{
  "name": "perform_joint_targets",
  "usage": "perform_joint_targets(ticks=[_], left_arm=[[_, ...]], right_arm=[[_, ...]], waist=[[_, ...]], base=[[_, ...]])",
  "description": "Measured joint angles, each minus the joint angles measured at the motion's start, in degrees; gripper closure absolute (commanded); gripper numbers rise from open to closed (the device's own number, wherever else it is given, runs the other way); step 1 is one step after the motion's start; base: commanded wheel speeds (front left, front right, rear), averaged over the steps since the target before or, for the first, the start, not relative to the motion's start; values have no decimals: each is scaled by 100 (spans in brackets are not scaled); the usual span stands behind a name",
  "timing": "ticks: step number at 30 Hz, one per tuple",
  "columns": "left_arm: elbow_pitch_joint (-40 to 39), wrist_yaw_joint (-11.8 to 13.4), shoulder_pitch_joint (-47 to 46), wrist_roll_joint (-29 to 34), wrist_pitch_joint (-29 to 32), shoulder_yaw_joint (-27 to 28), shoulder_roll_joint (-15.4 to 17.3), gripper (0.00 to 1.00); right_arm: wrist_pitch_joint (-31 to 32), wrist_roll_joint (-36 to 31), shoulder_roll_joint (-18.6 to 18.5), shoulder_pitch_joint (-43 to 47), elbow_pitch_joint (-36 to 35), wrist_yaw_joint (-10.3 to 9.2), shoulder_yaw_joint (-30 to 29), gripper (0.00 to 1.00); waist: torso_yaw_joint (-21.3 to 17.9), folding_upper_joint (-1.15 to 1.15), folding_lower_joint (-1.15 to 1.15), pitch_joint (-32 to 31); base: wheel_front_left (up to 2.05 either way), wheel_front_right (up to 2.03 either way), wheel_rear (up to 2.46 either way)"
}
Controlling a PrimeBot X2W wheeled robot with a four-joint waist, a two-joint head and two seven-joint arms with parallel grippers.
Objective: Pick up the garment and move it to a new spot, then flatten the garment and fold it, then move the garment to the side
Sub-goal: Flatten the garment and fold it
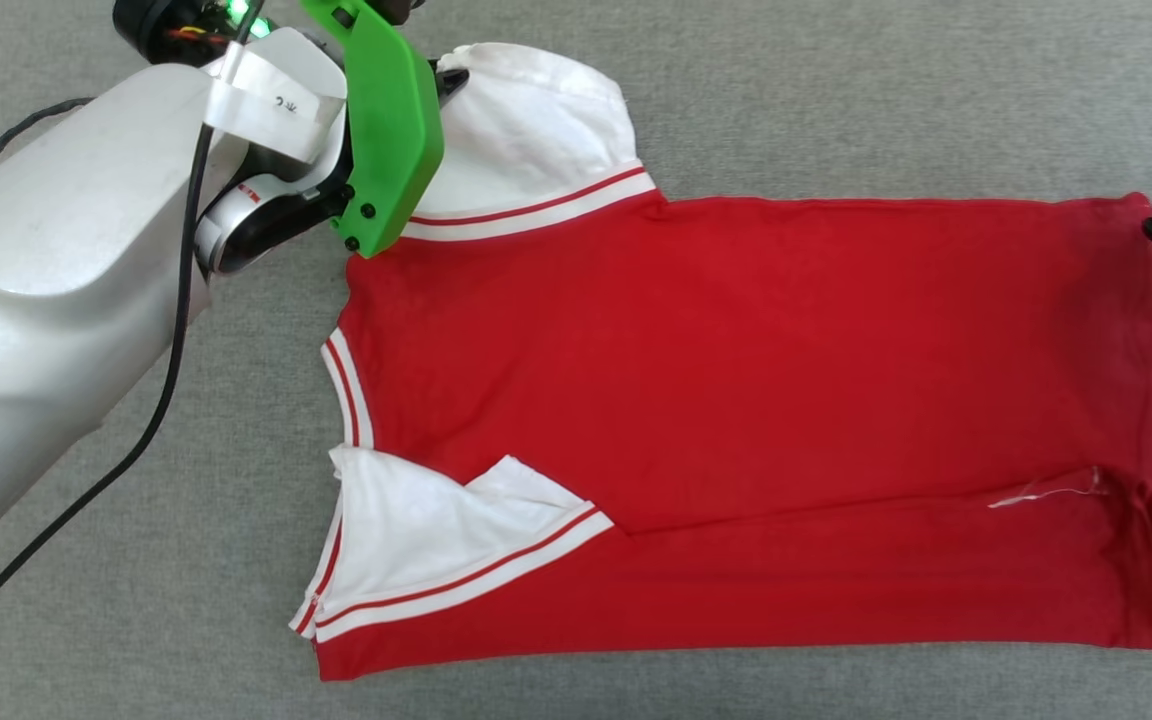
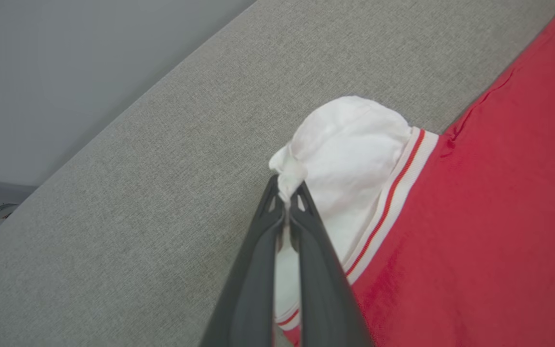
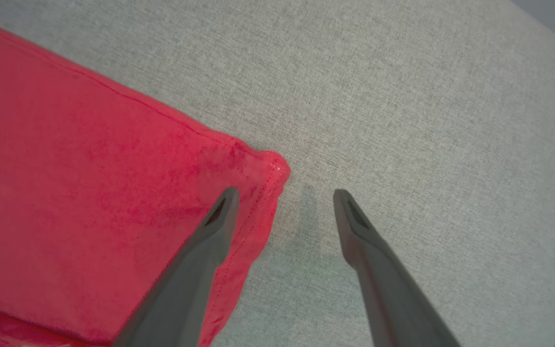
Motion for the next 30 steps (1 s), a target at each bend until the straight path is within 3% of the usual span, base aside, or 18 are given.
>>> perform_joint_targets(ticks=[6,13,14,15,16,30], left_arm=[[-118,0,-137,123,-168,-42,-27,100],[-85,1,-172,145,-292,-115,-23,100],[-73,0,-171,144,-296,-123,-21,100],[-53,1,-169,143,-318,-131,-16,100],[-16,0,-163,141,-352,-145,-10,100],[132,5,493,137,-996,-254,141,100]], right_arm=[[-29,13,366,-302,694,0,513,0],[-312,68,355,-513,1173,-5,960,0],[-344,104,349,-527,1190,-5,1010,35],[-412,124,343,-549,1224,-5,1062,91],[-547,144,348,-561,1285,-5,1118,100],[-2352,166,360,-2,1318,-1,1285,100]], waist=[[161,0,0,212],[244,-1,-1,357],[240,-1,-1,352],[231,-1,-1,338],[218,-1,-1,310],[122,0,-1,-517]], base=[[0,0,0],[0,0,0],[0,0,0],[0,0,0],[0,0,0],[0,0,0]])
